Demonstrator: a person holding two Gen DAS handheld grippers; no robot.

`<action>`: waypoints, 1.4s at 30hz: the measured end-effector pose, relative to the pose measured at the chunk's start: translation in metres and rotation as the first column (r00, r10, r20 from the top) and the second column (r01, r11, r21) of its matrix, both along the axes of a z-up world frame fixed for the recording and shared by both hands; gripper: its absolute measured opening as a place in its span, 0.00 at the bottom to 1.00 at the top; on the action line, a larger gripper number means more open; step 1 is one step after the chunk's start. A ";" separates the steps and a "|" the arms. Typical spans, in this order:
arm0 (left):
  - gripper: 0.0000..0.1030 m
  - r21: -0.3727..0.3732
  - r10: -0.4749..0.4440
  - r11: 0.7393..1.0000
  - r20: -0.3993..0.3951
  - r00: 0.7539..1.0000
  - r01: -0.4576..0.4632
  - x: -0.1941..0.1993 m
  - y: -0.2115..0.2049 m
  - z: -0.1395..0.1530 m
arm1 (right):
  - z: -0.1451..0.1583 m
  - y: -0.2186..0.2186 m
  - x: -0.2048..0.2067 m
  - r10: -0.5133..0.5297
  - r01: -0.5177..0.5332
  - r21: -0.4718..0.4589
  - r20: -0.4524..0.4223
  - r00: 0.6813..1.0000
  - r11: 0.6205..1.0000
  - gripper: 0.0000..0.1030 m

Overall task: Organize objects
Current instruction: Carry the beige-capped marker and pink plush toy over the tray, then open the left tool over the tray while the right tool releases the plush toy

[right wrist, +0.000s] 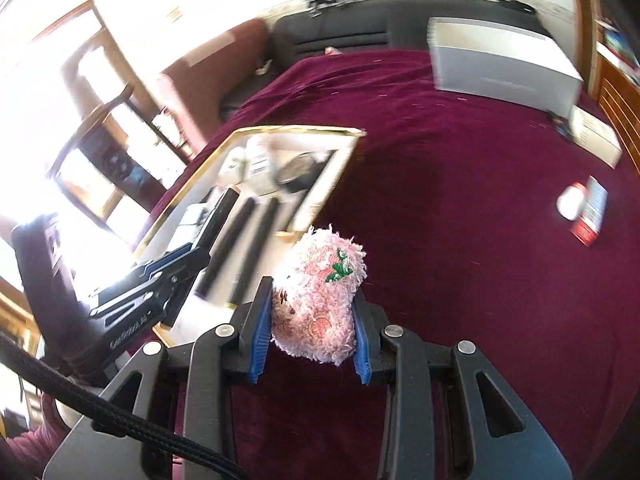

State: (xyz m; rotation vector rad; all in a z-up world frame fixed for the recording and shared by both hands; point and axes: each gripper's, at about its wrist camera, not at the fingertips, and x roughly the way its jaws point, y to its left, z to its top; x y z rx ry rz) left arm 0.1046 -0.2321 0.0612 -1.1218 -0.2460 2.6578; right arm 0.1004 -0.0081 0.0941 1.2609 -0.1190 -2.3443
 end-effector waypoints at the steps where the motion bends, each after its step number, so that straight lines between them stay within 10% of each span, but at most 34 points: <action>1: 0.11 0.002 0.021 1.000 0.008 1.000 -0.021 -0.001 -0.010 -0.003 | -0.002 -0.012 -0.002 0.021 -0.021 0.008 0.003 1.000 1.000 0.31; 27: 0.12 -0.037 0.095 0.995 0.042 0.995 -0.094 -0.013 -0.057 -0.029 | -0.071 -0.134 -0.026 0.233 -0.253 0.119 0.164 0.959 0.960 0.31; 32: 0.52 -0.052 0.111 0.992 -0.038 0.993 -0.113 -0.004 -0.054 -0.009 | -0.073 -0.138 -0.017 0.250 -0.269 0.140 0.142 0.958 0.953 0.32; 42: 0.58 -0.110 0.149 0.980 -0.134 0.980 -0.164 0.011 -0.050 0.021 | -0.073 -0.142 -0.012 0.272 -0.287 0.108 0.136 0.953 0.952 0.32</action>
